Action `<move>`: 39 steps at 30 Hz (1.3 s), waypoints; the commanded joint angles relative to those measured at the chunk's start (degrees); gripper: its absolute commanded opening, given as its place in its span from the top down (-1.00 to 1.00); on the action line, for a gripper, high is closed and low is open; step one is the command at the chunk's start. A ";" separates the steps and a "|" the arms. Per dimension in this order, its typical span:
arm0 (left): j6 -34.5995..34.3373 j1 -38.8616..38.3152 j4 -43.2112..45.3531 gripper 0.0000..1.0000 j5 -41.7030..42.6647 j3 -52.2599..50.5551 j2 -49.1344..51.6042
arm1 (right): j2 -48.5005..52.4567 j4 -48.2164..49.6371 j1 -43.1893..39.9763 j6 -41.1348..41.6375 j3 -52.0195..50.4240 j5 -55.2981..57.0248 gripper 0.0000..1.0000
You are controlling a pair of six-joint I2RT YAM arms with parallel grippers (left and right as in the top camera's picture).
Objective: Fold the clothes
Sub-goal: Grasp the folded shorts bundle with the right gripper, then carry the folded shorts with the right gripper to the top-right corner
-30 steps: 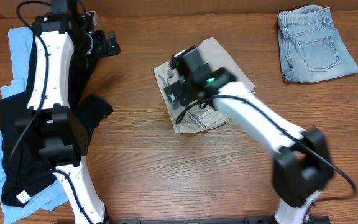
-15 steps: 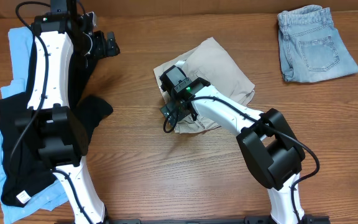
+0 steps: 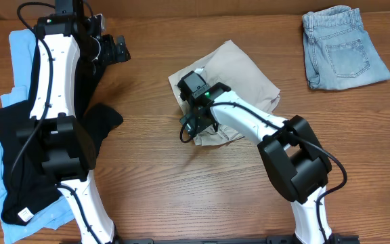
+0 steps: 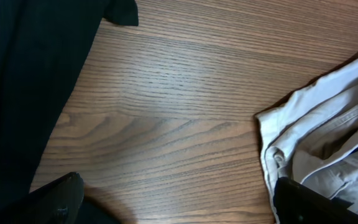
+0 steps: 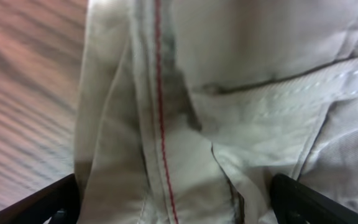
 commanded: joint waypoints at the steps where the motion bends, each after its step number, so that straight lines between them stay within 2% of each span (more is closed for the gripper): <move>1: -0.33 -0.44 -0.44 -1.00 -0.85 -0.50 -0.04 | 4.96 -2.03 -5.20 -0.31 -1.77 5.11 -0.97; 5: -0.33 -0.44 -0.72 -1.00 -1.18 -0.50 -0.04 | 4.22 -5.25 -7.76 -0.28 -0.81 4.81 -0.92; 9: -0.37 -0.44 -0.70 -1.00 -1.16 -0.50 -0.04 | 3.54 -7.65 -7.98 0.37 0.48 4.42 -0.61; 12: -0.35 -0.44 -0.79 -1.00 -1.16 -0.50 -0.04 | 3.52 -7.65 -7.98 3.52 0.48 4.39 -0.01; 14: -0.35 -0.44 -0.79 -1.00 -1.18 -0.50 -0.04 | 3.37 -7.58 -7.98 6.32 0.52 4.46 0.60; 15: -0.35 -0.44 -0.76 -1.00 -1.18 -0.50 -0.04 | 3.21 -7.58 -7.98 7.63 0.63 4.57 0.81; 16: -0.35 -0.44 -0.74 -1.00 -1.16 -0.50 -0.04 | 2.93 -7.63 -8.09 8.81 0.87 4.81 0.92; 22: -0.37 -0.44 -0.74 -1.00 -1.18 -0.50 -0.04 | -1.73 -11.26 -10.08 11.37 6.27 5.14 0.92; 29: -0.37 -0.44 -0.39 -1.00 -1.16 -0.50 -0.04 | -8.17 -23.12 -12.50 11.34 23.54 11.26 0.92; 35: -0.37 -0.44 -0.02 -1.00 -1.16 -0.50 -0.04 | -9.97 -29.18 -16.59 7.82 39.12 17.70 0.92; 39: -0.37 -0.44 0.37 -1.00 -1.16 -0.50 -0.04 | -9.97 -29.57 -20.96 4.09 45.07 19.74 0.92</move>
